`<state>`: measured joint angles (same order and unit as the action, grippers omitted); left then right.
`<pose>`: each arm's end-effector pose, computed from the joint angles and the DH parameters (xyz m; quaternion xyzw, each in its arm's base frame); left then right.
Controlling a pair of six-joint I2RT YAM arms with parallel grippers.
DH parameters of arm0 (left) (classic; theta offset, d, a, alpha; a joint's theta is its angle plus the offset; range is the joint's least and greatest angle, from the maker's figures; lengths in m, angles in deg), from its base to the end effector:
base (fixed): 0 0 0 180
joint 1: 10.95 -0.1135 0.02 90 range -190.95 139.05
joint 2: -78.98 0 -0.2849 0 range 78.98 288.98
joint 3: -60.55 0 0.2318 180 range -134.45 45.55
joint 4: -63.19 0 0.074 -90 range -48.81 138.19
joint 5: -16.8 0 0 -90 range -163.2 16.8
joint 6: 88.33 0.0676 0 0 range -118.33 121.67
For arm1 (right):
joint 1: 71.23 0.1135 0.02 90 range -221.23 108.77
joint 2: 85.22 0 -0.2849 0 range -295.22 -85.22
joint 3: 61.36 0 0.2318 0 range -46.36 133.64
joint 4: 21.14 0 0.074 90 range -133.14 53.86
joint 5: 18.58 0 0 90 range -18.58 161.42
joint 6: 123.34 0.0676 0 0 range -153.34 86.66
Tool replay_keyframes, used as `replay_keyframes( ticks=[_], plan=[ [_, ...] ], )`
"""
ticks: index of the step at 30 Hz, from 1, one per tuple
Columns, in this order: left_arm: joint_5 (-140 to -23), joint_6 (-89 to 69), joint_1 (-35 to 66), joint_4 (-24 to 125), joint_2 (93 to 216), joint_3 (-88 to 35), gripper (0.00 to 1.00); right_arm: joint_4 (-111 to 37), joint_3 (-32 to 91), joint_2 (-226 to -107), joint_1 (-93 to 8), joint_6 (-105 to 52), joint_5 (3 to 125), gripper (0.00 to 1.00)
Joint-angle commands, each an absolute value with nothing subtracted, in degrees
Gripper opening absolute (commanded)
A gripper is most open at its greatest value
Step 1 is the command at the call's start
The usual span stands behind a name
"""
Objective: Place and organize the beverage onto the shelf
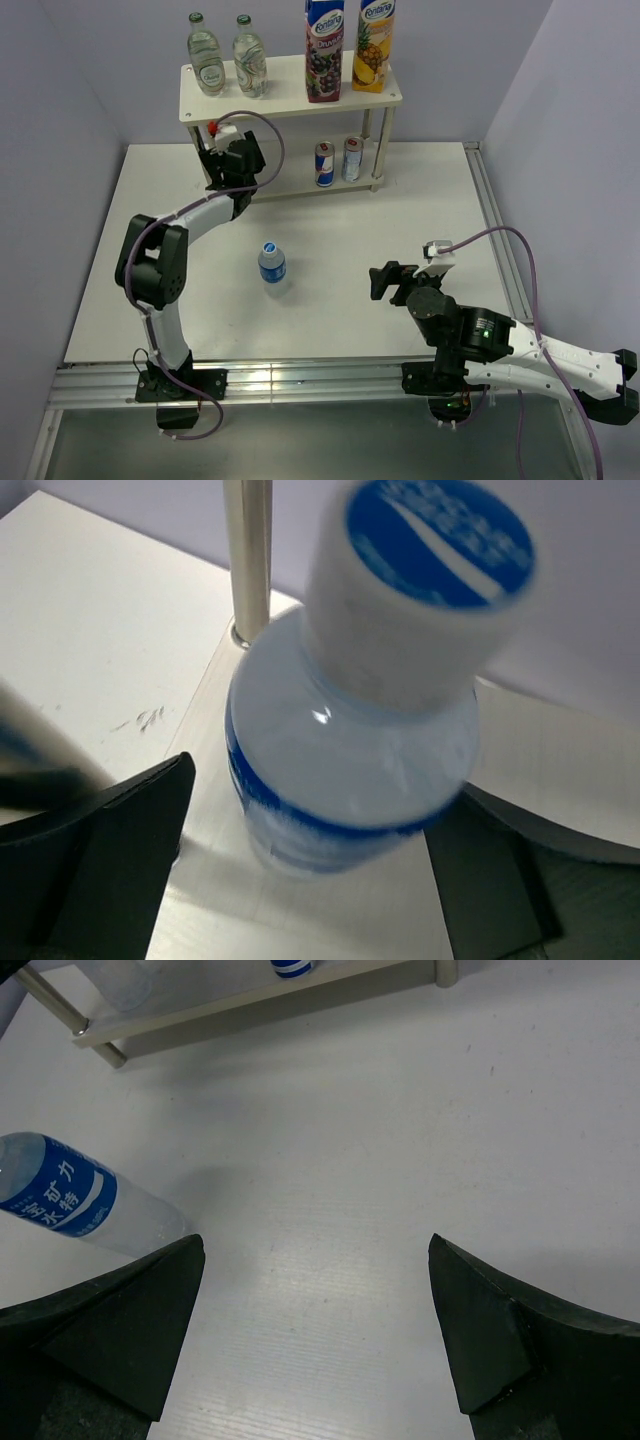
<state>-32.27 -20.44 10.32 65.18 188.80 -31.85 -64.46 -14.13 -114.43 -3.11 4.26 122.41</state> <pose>0.4432 -0.1250 0.2789 -0.2173 0.7438 0.0487 0.6302 0.0849 0.0706 0.2744 0.0215 0.7963 0.1655 0.5815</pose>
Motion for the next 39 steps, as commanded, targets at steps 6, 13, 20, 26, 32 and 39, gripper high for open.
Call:
replay_keyframes(
  ticks=[6, 13, 20, 26, 32, 39],
  plan=[
    [-36.9, -20.1, 10.8, 65.8, 174.2, -25.3, 0.99, -62.6, -14.5, -112.6, -2.8, 3.8, 123.0, 1.0],
    [-44.1, -17.1, 11.8, 63.5, 167.1, -21.4, 0.99, -62.7, -14.7, -111.8, -2.6, 3.8, 122.8, 1.0],
    [-48.4, -19.0, 15.1, 56.4, 155.2, -15.1, 0.99, -62.9, -14.7, -111.4, -2.7, 4.0, 123.1, 1.0],
    [-47.9, -22.3, 27.2, 45.3, 135.7, -6.9, 0.99, -62.8, -14.8, -111.4, -2.7, 3.9, 123.0, 1.0],
    [-49.1, -28.9, 35.8, 35.3, 123.8, -0.3, 0.99, -62.6, -14.7, -111.8, -2.7, 3.7, 122.8, 1.0],
    [-43.0, -35.9, 43.7, 36.4, 120.0, 9.6, 0.99, -62.9, -14.6, -112.1, -2.6, 4.2, 123.4, 1.0]
  ],
)
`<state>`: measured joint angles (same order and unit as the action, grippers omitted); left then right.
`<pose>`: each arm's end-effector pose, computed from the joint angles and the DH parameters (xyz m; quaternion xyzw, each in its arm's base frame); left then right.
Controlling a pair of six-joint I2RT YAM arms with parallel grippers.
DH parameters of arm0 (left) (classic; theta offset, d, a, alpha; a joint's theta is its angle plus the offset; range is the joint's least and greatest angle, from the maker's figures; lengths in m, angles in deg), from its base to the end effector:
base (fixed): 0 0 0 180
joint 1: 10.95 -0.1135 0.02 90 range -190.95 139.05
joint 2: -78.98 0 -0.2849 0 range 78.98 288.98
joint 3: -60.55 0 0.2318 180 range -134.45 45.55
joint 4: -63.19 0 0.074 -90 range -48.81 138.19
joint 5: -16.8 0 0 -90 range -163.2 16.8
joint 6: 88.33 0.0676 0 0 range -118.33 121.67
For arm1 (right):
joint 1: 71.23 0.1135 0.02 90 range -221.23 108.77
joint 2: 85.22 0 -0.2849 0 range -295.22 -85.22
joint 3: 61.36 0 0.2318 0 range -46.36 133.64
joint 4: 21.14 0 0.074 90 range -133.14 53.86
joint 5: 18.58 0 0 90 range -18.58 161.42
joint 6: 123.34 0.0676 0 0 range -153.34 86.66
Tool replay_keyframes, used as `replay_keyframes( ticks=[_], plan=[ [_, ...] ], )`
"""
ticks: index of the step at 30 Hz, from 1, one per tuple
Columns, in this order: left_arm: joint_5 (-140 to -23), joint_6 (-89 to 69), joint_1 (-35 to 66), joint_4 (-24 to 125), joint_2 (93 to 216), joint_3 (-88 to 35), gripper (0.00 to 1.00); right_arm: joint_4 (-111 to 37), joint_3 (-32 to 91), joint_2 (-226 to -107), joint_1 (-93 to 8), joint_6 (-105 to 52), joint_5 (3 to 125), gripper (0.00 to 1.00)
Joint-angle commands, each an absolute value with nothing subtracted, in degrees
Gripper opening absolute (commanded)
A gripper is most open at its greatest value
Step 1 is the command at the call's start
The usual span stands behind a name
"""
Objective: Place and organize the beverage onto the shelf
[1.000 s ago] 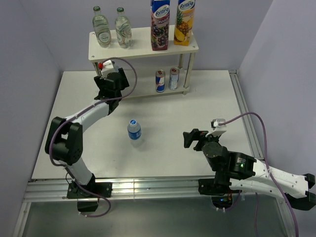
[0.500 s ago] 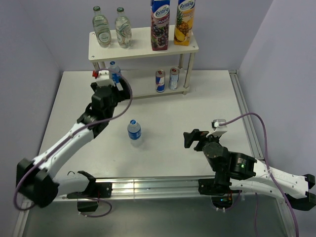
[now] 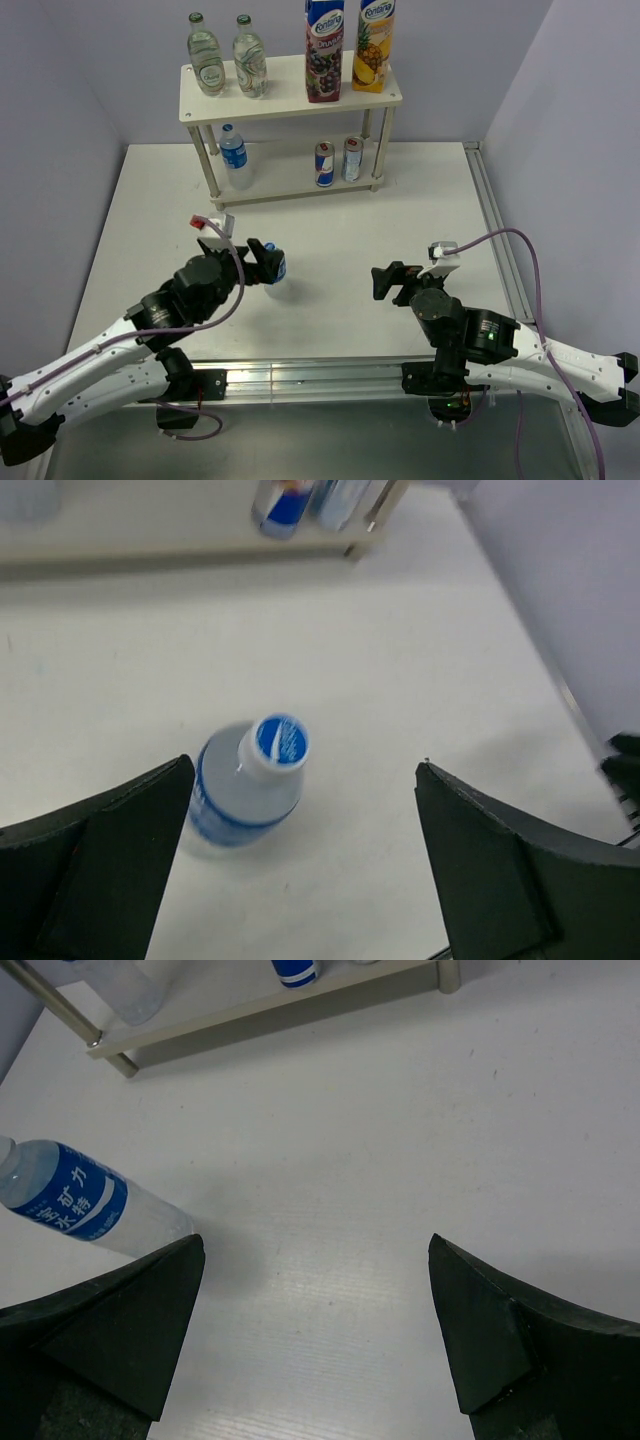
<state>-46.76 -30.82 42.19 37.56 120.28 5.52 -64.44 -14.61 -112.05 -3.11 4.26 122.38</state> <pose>0.1217 -0.1122 0.3288 -0.0062 0.7696 -0.2865 0.5706 0.0825 0.0646 0.2748 0.0294 0.7900 0.1781 0.5859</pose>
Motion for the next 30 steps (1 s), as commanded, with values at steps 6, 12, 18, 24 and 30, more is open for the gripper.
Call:
replay_keyframes(
  ticks=[6, 12, 18, 24, 30],
  plan=[
    [-37.8, -38.3, 49.3, 41.9, 121.3, 15.9, 0.99, -62.9, -14.5, -113.0, -2.6, 4.3, 123.2, 1.0],
    [-36.3, -37.4, 49.5, 50.7, 128.8, 19.0, 0.99, -62.9, -14.4, -113.5, -2.6, 4.3, 123.3, 1.0],
    [-29.1, -35.7, 49.5, 60.7, 140.6, 18.6, 0.91, -62.7, -14.5, -113.8, -2.7, 4.1, 123.2, 1.0],
    [-22.6, -33.5, 49.3, 65.4, 153.8, 13.0, 0.04, -62.7, -14.5, -113.8, -2.7, 4.0, 123.2, 1.0],
    [-23.4, -26.3, 46.5, 67.3, 158.3, 4.4, 0.0, -62.6, -14.4, -114.4, -2.6, 3.8, 123.2, 1.0]
  ],
)
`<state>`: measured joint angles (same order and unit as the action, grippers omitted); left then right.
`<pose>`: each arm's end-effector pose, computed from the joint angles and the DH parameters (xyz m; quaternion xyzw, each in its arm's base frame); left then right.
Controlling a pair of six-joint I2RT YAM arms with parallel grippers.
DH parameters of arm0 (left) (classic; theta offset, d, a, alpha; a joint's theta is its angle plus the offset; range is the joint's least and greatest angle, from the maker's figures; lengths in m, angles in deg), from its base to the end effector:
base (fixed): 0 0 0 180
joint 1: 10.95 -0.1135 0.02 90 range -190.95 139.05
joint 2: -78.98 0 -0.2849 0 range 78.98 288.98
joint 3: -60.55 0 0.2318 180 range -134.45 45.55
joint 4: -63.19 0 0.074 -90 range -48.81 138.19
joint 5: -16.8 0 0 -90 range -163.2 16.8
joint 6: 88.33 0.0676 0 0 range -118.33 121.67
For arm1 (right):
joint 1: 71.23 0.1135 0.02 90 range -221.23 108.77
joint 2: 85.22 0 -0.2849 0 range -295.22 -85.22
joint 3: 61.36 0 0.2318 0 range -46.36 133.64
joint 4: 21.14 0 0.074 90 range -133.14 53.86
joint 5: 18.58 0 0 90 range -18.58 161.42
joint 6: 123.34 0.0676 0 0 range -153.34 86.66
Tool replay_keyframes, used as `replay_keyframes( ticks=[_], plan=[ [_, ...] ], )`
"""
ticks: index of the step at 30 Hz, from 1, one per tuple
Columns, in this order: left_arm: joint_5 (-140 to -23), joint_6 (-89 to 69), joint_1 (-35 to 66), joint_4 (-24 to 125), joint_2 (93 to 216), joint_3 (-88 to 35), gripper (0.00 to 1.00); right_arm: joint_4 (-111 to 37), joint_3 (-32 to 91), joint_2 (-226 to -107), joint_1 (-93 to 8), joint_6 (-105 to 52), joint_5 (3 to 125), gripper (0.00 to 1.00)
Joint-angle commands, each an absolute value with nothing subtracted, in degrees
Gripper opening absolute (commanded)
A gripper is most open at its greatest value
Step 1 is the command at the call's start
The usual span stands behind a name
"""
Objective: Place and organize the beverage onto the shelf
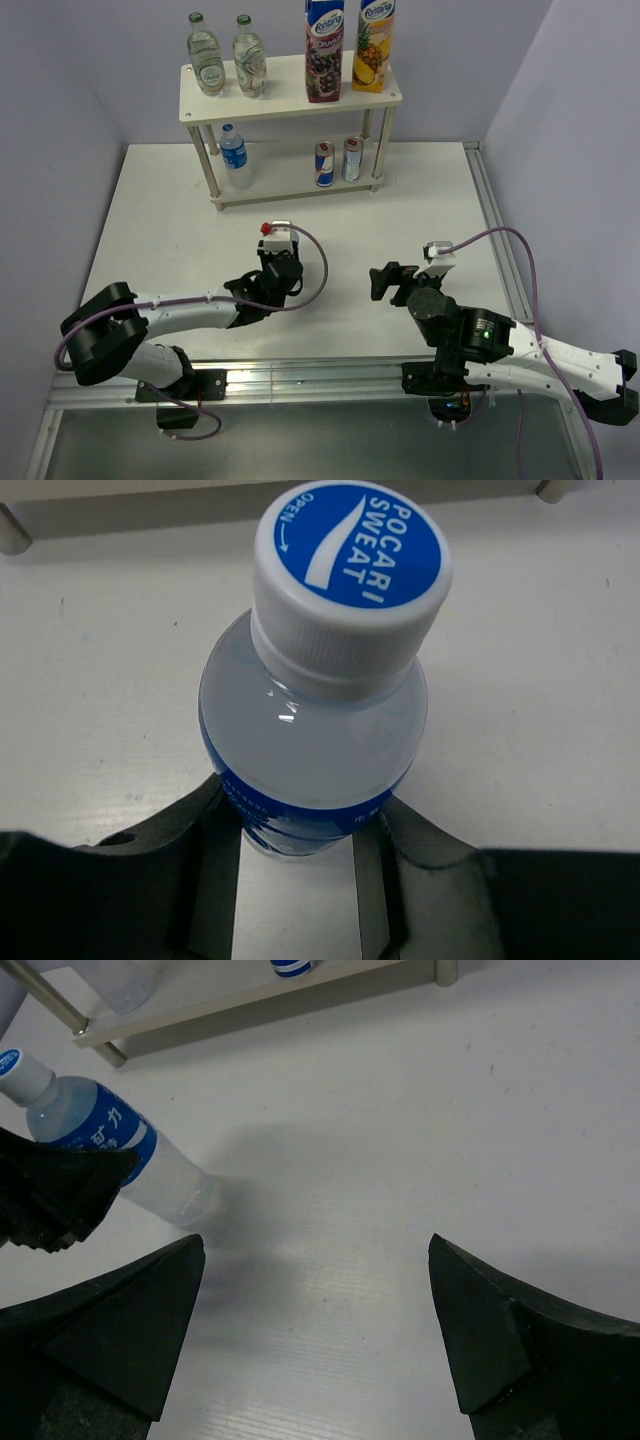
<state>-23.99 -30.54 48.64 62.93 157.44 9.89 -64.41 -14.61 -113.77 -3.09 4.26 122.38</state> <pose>0.1820 -0.2090 0.2289 -0.0237 0.8081 -0.0875 0.5820 0.0843 0.0691 0.2727 0.0222 0.7956 0.1672 0.5819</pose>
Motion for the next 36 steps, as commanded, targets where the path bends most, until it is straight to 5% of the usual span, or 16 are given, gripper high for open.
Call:
replay_keyframes(
  ticks=[1, 14, 36],
  plan=[
    [-24.2, -25.1, 45.5, 67.2, 158.7, 1.8, 0.0, -62.6, -14.4, -114.4, -2.7, 3.9, 123.3, 1.0],
    [-34.6, -19.2, 27.8, 68.5, 170.5, -17.6, 0.0, -62.4, -14.4, -114.1, -2.7, 3.8, 123.1, 1.0],
    [-35.2, -16.9, 21.1, 71.3, 182.2, -32.7, 0.0, -61.8, -14.6, -114.3, -2.7, 3.4, 122.7, 1.0]
  ],
)
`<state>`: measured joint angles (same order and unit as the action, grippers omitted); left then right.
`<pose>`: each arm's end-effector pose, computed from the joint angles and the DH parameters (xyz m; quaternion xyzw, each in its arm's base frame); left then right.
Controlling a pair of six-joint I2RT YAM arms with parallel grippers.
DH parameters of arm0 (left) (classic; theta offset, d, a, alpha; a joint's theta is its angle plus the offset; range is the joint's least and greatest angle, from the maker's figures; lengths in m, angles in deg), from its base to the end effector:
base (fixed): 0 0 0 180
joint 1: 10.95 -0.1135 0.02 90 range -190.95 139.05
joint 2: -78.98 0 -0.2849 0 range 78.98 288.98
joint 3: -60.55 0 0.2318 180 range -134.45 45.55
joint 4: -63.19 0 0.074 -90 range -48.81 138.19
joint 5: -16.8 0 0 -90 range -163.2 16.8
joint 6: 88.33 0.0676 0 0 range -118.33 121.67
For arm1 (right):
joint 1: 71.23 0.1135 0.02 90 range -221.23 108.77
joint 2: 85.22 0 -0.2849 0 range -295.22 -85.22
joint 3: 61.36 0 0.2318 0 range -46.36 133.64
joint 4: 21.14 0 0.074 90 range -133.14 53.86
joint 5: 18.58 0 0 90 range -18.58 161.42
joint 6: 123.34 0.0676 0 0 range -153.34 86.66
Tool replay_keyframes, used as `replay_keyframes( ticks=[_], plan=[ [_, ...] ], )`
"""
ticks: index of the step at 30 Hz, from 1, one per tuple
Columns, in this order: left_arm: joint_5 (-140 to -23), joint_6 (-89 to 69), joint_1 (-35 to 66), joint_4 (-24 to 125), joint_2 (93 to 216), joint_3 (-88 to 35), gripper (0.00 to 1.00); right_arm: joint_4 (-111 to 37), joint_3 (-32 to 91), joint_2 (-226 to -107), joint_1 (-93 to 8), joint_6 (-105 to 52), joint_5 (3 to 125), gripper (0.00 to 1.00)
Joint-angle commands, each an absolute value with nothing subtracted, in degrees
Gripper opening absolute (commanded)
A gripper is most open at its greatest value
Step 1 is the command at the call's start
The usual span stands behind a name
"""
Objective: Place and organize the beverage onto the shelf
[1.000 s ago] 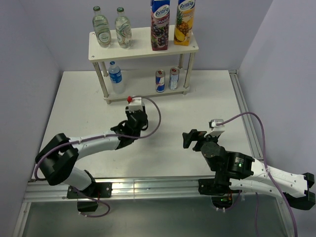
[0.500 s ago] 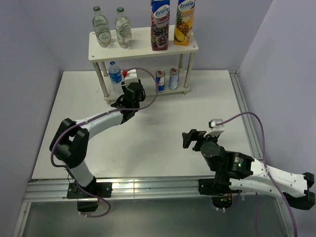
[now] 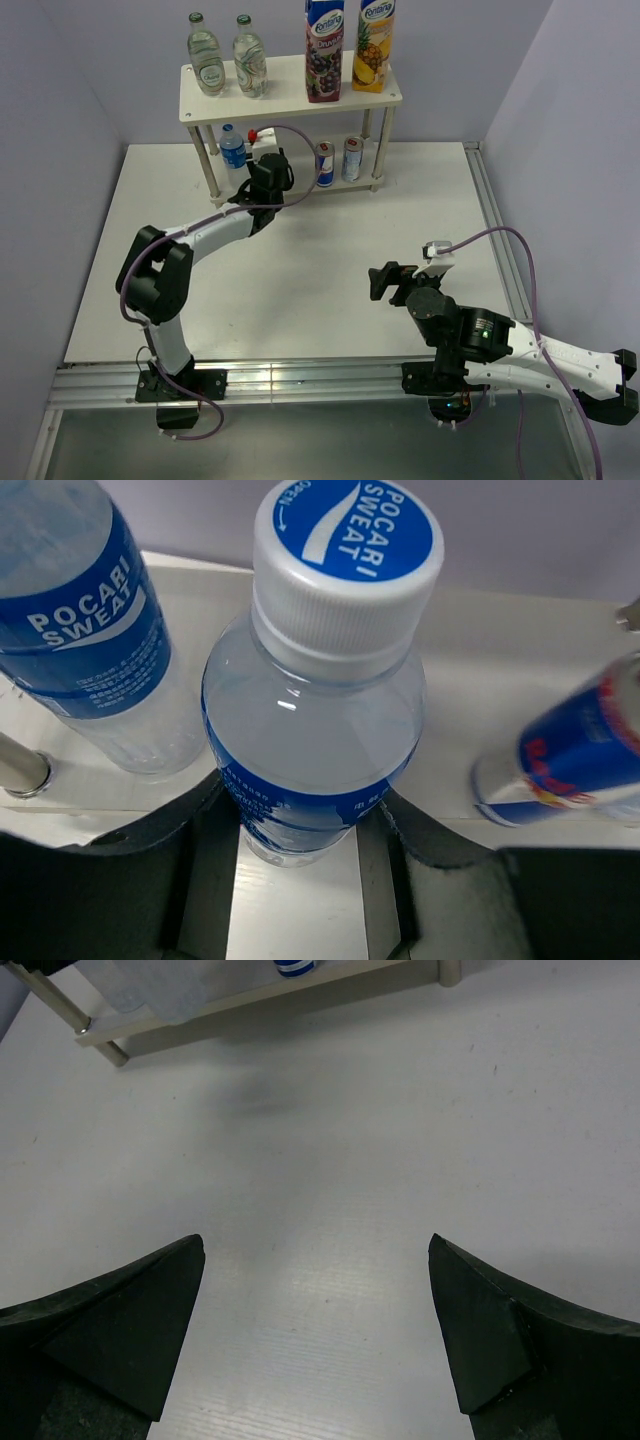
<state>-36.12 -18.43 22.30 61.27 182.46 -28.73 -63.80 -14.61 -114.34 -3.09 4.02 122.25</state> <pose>0.3853 -0.2039 0.2982 -0.1031 0.7747 -0.0287 0.6232 0.0850 0.0712 0.2730 0.0200 0.7957 0.1670 0.5818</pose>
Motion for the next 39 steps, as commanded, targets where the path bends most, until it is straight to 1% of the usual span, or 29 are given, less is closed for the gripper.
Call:
replay_keyframes(
  ticks=[1, 4, 8, 9, 10, 13, 14, 15, 16, 18, 19, 21, 25, 31, 36, 39],
  plan=[
    [-34.3, -16.7, 21.0, 71.7, 182.8, -32.8, 0.0, -61.8, -14.6, -114.3, -2.8, 3.4, 122.6, 1.0],
    [-33.7, -16.3, 20.6, 73.7, 185.0, -33.1, 0.05, -61.7, -14.5, -114.7, -2.7, 3.2, 122.5, 1.0],
    [-33.6, -16.0, 20.4, 73.1, 186.5, -34.2, 0.05, -61.5, -14.5, -115.0, -2.8, 3.1, 122.4, 1.0],
    [-33.6, -15.9, 20.2, 73.1, 186.6, -34.4, 0.07, -61.5, -14.6, -115.1, -2.8, 3.2, 122.5, 1.0],
    [-33.7, -15.5, 20.2, 73.4, 186.8, -34.4, 0.11, -61.6, -14.5, -115.1, -2.7, 3.1, 122.5, 1.0],
    [-34.3, -14.8, 20.2, 73.9, 187.1, -34.2, 0.51, -61.6, -14.6, -115.2, -2.7, 3.2, 122.6, 1.0],
    [-34.4, -14.8, 20.1, 73.9, 187.1, -34.2, 0.67, -61.6, -14.5, -115.2, -2.7, 3.2, 122.5, 1.0],
    [-34.3, -14.8, 20.1, 73.8, 187.1, -34.2, 0.73, -61.6, -14.5, -115.2, -2.7, 3.2, 122.4, 1.0],
    [-34.3, -14.9, 20.2, 73.6, 187.0, -34.2, 0.83, -61.6, -14.6, -115.2, -2.7, 3.2, 122.6, 1.0],
    [-34.2, -15.0, 20.1, 73.2, 186.5, -33.9, 0.9, -61.7, -14.6, -115.2, -2.8, 3.2, 122.6, 1.0],
    [-34.3, -15.0, 20.2, 73.2, 186.3, -33.7, 0.97, -61.7, -14.5, -115.1, -2.8, 3.3, 122.6, 1.0],
    [-34.4, -15.2, 20.2, 72.3, 185.3, -33.3, 0.99, -61.7, -14.5, -115.0, -2.8, 3.3, 122.7, 1.0],
    [-35.1, -16.8, 20.4, 70.1, 182.6, -31.4, 0.99, -61.8, -14.5, -114.7, -2.8, 3.3, 122.7, 1.0],
    [-34.0, -19.5, 23.8, 63.3, 177.2, -26.3, 0.99, -62.8, -14.5, -114.0, -2.8, 4.4, 123.7, 1.0],
    [-32.1, -22.8, 27.4, 57.9, 168.8, -18.5, 0.99, -62.5, -14.8, -112.5, -2.8, 4.1, 123.7, 1.0],
    [-30.9, -27.7, 30.2, 50.5, 162.3, -14.6, 0.99, -63.6, -14.3, -112.5, -2.7, 4.6, 124.5, 1.0]
  ],
)
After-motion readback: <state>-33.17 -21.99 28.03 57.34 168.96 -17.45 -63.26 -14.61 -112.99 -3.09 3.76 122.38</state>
